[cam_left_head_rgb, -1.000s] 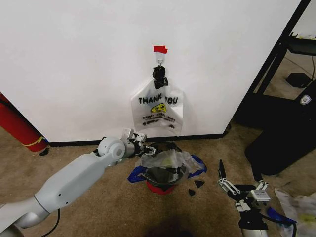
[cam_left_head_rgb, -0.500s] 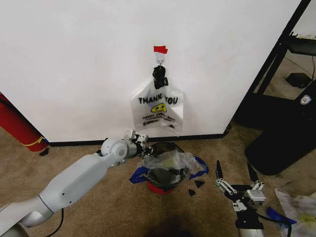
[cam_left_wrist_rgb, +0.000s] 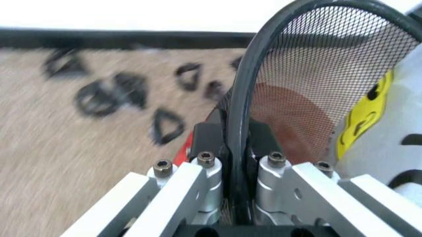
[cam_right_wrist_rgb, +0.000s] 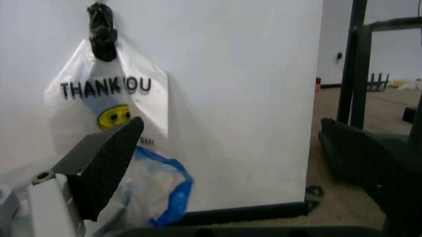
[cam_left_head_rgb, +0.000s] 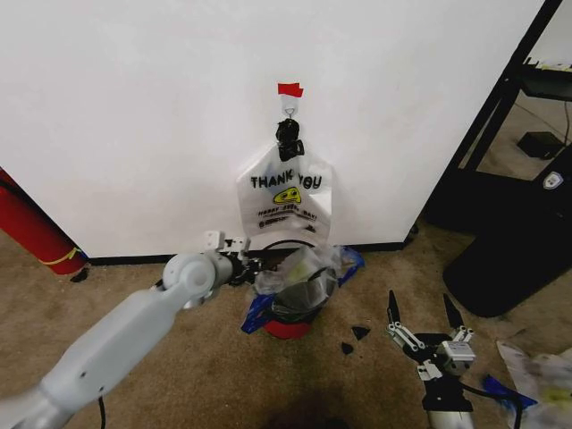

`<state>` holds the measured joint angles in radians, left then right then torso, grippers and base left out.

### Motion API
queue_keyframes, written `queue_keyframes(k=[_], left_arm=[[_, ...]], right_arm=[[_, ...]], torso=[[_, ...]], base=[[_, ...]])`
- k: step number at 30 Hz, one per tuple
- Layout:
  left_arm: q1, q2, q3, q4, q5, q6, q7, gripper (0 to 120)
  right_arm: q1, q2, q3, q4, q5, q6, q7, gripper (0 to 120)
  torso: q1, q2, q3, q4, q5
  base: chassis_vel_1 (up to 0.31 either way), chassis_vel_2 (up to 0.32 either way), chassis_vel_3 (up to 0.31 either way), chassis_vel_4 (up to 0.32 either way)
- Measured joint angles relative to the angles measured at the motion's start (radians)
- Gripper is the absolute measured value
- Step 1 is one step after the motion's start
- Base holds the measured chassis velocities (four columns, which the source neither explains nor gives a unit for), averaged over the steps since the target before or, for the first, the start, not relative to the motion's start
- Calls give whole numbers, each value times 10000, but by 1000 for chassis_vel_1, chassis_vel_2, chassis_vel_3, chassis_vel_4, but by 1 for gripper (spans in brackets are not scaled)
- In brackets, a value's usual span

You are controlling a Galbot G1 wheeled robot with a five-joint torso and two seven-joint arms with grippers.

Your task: Pick up the garbage bag from the wall and place it over the trash bin.

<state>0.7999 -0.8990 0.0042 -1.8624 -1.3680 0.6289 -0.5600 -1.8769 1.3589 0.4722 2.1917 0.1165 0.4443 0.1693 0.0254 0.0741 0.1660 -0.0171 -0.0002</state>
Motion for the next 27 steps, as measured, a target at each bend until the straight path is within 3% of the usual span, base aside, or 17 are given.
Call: queue_keyframes(k=[4, 8, 11, 17, 27], left_arm=[[894, -14, -648, -588, -200, -457, -970, 1], [1938, -312, -1184, -1231, -20, -1641, -1853, 1], [2268, -515, -1234, -1393, 119, -2110, -1913, 1], [3095, -1532, -1161, -1489, 1081, -3425, -2051, 1], [3557, -1799, -921, -1382, 2879, -3783, -2231, 1]], right_arm=[[93, -11, -94, -42, 0, -161, 21, 100], [183, -52, -211, -50, -23, -316, 38, 100], [189, -53, -242, -50, -49, -343, 39, 100], [49, 5, -298, 20, -203, -334, 40, 100], [-83, 28, -295, 98, -249, -255, 40, 100]], torso=[[-1, 0, 0, 2, 2], [-1, 0, 0, 0, 3], [-1, 0, 0, -1, 2], [-1, 0, 0, -2, 3], [-1, 0, 0, -1, 2]], base=[[0, 0, 0, 0], [0, 0, 0, 0], [0, 0, 0, 0], [0, 0, 0, 0], [0, 0, 0, 0]])
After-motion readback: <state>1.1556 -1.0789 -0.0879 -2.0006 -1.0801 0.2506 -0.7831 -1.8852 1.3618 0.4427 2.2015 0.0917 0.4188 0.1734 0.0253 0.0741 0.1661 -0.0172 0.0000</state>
